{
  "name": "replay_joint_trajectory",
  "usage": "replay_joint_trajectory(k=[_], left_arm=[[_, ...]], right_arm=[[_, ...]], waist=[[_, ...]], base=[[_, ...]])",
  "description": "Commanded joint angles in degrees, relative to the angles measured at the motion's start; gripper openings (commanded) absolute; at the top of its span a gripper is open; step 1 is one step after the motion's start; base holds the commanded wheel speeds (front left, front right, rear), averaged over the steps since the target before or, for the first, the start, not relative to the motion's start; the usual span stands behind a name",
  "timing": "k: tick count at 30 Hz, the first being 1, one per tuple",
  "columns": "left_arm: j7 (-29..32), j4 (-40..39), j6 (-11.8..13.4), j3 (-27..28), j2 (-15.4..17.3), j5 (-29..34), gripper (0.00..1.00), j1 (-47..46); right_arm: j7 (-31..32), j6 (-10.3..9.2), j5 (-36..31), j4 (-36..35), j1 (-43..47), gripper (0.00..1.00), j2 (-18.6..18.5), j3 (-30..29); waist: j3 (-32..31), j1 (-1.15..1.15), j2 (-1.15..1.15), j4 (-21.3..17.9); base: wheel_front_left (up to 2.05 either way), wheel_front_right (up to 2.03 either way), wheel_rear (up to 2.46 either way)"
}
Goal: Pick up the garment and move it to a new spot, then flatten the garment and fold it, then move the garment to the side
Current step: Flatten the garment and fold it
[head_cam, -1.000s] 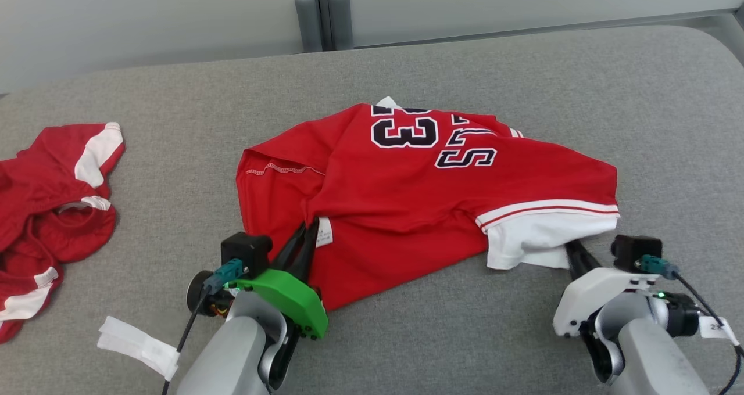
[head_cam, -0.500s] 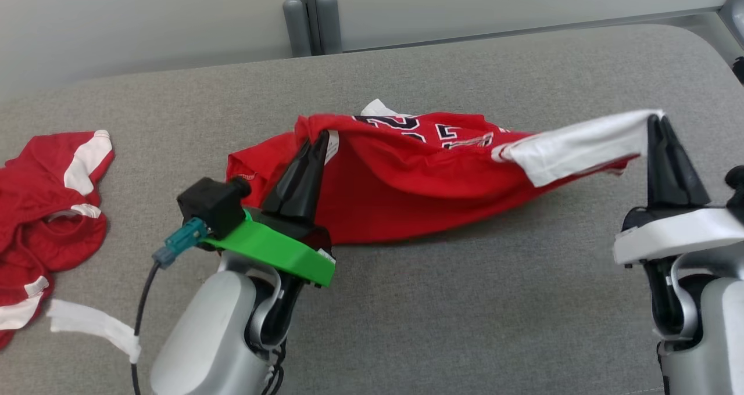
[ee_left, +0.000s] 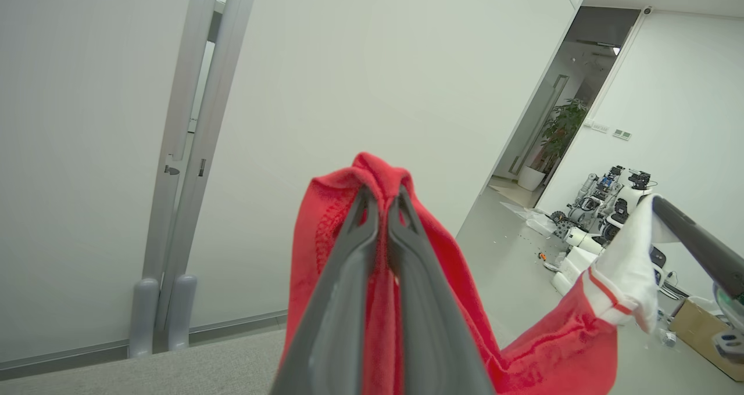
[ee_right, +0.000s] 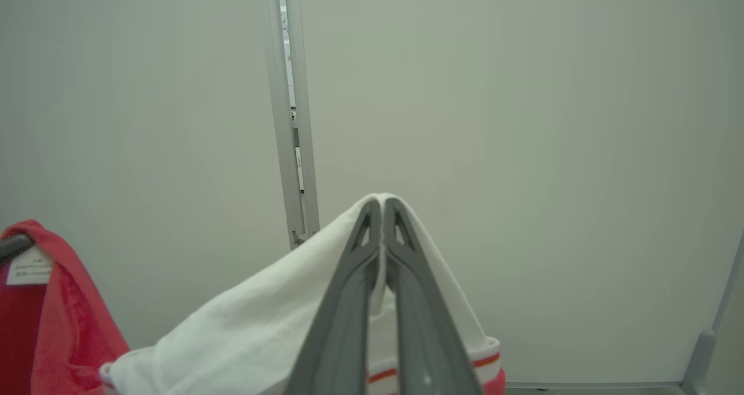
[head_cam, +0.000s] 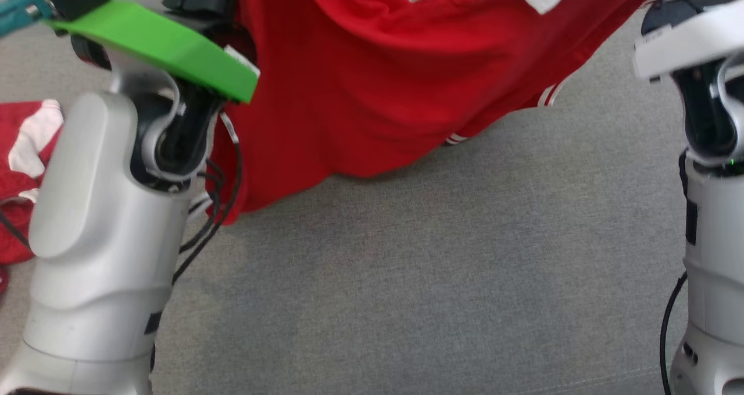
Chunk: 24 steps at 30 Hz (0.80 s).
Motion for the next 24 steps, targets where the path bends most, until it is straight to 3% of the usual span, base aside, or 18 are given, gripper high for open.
replay_joint_trajectory(k=[1, 8, 12, 15, 17, 20, 24], left_arm=[[0.23, 1.13, 0.52, 0.96, 0.41, -0.12, 0.0, -3.34], [-3.13, 4.96, 3.24, 6.3, 2.53, 1.73, 0.0, -15.88], [-11.53, 6.01, 2.58, 8.74, 4.08, 5.17, 0.0, -22.71], [-17.31, 6.29, 0.71, 7.12, 4.36, 9.07, 0.0, -26.31], [-19.24, 5.15, -0.01, 7.3, 3.95, 10.63, 0.0, -28.49], [-20.17, 3.65, -0.83, 8.54, 2.72, 10.43, 0.0, -28.64], [-20.33, 2.21, -1.86, 9.41, 1.83, 9.55, 0.0, -22.05]], right_arm=[[0.09, -0.03, 0.4, 2.39, -3.26, 0.0, 0.14, 0.21], [-4.34, -0.04, 1.98, 17.21, -18.46, 0.0, 3.63, -1.14], [-12.06, -0.02, 4.97, 24.59, -28.07, 0.0, 4.83, -4.83], [-23.4, -0.02, 7.59, 26.37, -34.69, 0.0, 5.18, -6.13], [-27.18, -0.02, 7.23, 25.03, -37.98, 0.0, 5.09, -6.5], [-28.33, -0.02, 6.85, 23.05, -39.74, 0.0, 5.13, -6.8], [-28.41, -0.01, 4.38, 23.34, -34.43, 0.0, 5.2, -2.91]], waist=[[5.83, 0.0, 0.0, -2.3], [15.73, 0.0, 0.0, -5.09], [18.8, 0.0, 0.0, -6.14], [19.38, 0.0, 0.0, -5.8], [19.29, 0.0, 0.0, -5.32], [18.91, 0.0, 0.0, -4.7], [17.9, 0.0, 0.0, -4.12]], base=[[0.0, 0.0, 0.0], [0.0, 0.0, 0.0], [0.0, 0.0, 0.0], [0.0, 0.0, 0.0], [0.0, 0.0, 0.0], [0.0, 0.0, 0.0], [0.0, 0.0, 0.0]])
